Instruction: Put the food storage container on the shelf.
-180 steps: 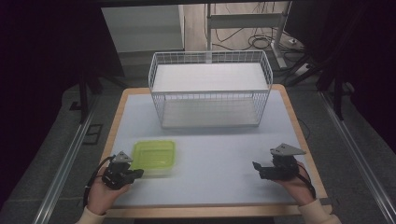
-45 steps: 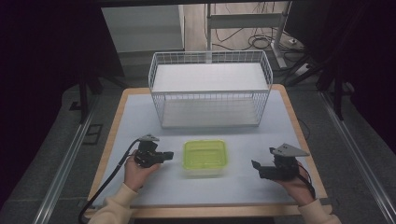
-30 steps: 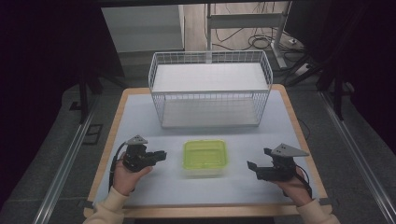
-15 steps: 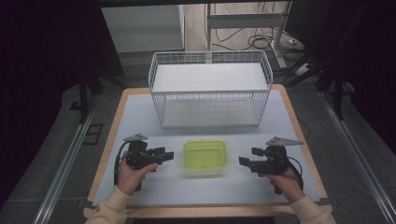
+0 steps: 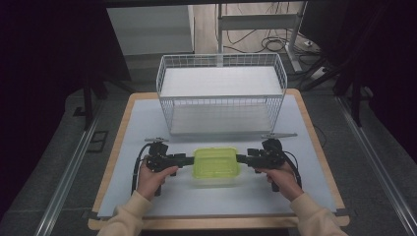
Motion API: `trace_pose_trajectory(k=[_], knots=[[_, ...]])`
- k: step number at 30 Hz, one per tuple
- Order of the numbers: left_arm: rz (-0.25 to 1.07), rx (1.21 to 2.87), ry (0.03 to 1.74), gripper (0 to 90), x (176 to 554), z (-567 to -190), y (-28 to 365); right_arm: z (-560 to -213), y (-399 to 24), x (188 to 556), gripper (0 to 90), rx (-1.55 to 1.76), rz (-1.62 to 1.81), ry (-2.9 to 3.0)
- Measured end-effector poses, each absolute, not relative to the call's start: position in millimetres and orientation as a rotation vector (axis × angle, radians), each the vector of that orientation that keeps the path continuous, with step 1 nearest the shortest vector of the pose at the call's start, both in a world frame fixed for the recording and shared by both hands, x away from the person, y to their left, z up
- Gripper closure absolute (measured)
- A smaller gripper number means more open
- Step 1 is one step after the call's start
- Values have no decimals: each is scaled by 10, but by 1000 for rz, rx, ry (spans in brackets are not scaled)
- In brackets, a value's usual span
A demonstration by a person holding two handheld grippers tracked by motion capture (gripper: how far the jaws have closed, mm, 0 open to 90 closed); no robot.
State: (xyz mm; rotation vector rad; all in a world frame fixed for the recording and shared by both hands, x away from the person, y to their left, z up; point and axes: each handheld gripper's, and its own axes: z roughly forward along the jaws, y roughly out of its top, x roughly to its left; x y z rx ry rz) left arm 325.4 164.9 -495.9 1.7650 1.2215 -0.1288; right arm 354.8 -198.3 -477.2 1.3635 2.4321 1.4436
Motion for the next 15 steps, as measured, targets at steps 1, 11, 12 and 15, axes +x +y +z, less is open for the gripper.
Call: trace_pose_trajectory(k=[1,11,12,15], knots=[[-136,1761,1224,447,3266,-4971,1644,-4792,-1972,3578,331,1385,1444,2434],[-203,1752,1266,483,3329,-5125,1636,-4971,-1965,3638,420,1494,1440,2476],[-203,1752,1266,487,3329,-5125,1636,-4971,-1965,3638,420,1494,1440,2476],[-227,1761,1268,504,3337,-5156,1593,-5034,-1949,3663,480,1529,1458,2518]])
